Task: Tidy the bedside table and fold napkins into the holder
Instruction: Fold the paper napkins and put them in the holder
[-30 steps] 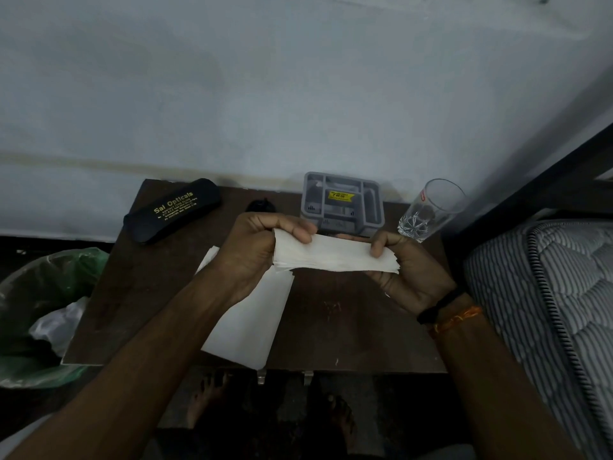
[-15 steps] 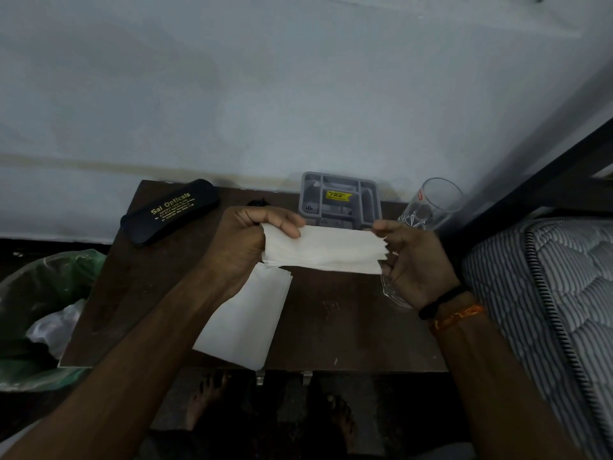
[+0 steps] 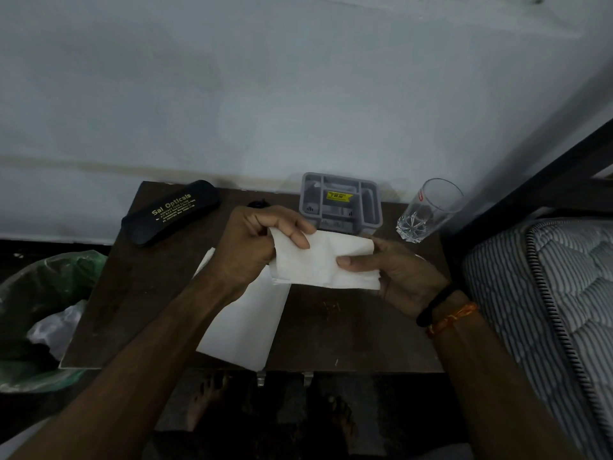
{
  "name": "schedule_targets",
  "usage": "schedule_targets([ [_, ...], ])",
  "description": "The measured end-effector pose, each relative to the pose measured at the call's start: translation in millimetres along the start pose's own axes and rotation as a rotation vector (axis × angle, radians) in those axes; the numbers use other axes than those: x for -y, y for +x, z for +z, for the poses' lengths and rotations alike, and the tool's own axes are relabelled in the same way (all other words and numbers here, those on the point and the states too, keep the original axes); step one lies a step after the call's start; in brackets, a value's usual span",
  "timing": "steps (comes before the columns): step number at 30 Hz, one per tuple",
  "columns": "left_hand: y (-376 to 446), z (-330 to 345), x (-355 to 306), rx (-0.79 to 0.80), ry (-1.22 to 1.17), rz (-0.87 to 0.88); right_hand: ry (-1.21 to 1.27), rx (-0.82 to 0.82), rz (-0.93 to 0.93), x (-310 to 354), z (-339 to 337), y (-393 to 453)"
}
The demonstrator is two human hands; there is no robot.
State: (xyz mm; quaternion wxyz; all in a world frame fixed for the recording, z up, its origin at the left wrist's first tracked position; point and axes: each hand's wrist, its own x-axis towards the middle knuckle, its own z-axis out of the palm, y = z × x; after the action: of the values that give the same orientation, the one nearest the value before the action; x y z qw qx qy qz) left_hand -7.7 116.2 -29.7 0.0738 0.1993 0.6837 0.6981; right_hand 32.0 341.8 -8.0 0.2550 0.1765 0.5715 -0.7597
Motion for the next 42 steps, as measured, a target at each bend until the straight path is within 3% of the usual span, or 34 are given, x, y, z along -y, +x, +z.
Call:
schedule_targets([
  [8,1.2,1.6,-1.1,0.059,0.049,0.101,0.0,0.002,-0.019,-1.3,-5.3,1.1],
  [16,0.4,-4.9,-4.4,0.105,0.073,0.093,-0.017,-0.019,-0.105,-2.0,-9.9,6.8],
  [20,-1.3,-11.1,-8.1,0.17,0.072,0.004,-0.057,-0.083,-0.204,-3.7,-21.3,10.3],
  [25,-2.4,-9.4,-15.9,0.081,0.115,-0.154,-0.277,-0.042,-0.258,-7.7,-21.6,11.7],
  [29,-3.9,6.1,-13.2,0.3,0.291,-0.413,-0.317,0.06,-0.249,-10.3,-11.4,13.2],
  [32,-10.2,14.9,-9.8,0.407,0.273,-0.472,-0.356,0.09,-0.257,-7.3,-4.6,10.6],
  [37,-12.6,14.9,-9.7,0.406,0.184,-0.551,-0.385,-0.047,-0.38,-5.9,-2.8,12.5],
  [42,-12.1,13.6,-8.9,0.332,0.116,-0.575,-0.13,-0.387,-0.49,1.5,-8.3,15.5],
])
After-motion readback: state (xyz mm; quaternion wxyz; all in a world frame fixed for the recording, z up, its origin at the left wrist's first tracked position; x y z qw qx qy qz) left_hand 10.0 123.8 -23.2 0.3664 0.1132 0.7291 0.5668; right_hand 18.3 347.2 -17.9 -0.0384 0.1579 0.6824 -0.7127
